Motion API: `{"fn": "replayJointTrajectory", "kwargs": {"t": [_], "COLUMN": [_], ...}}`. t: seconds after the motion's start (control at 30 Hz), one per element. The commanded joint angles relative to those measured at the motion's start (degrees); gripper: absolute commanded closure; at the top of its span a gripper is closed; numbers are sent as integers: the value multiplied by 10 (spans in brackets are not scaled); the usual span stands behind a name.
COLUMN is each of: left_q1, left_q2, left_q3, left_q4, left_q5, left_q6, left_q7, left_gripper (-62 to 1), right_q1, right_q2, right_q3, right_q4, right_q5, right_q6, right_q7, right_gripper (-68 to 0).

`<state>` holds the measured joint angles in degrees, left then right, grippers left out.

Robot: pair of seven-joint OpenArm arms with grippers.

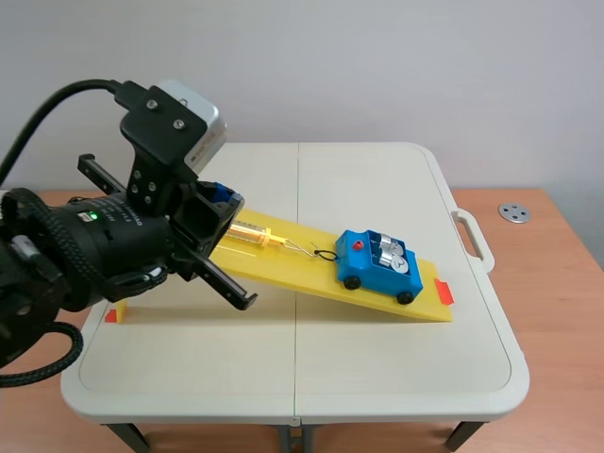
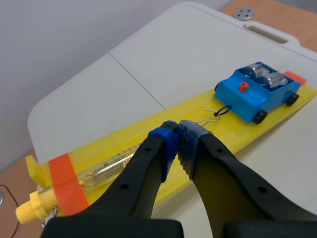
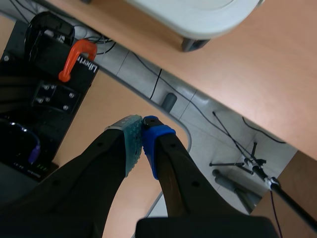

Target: Place the four metal weights on the blue cart on the ramp.

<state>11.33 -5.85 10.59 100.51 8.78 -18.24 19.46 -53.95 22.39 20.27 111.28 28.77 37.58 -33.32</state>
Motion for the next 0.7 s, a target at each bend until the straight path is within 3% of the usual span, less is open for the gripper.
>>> {"fn": "replayJointTrajectory", "kwargs": {"t": [0.0, 0.3, 0.67], "left_q1": [-31, -73, -73], "left_q2": [15, 22, 22], "left_q3": [-12, -12, -12], "left_q4": [18, -49, -60], "left_q5": [-16, -1, -1], "left_q6": [37, 62, 66], "left_q7": [-66, -68, -68], "left_gripper": [-27, -27, -27], "right_q1": [-11, -18, -17], "right_q2": [25, 17, 17], "right_q3": [23, 23, 23], "right_q4": [57, 57, 57], "right_q5": [29, 23, 21], "right_q6": [19, 28, 28], "right_q7": [47, 45, 45], "right_gripper": [-6, -6, -6]}}
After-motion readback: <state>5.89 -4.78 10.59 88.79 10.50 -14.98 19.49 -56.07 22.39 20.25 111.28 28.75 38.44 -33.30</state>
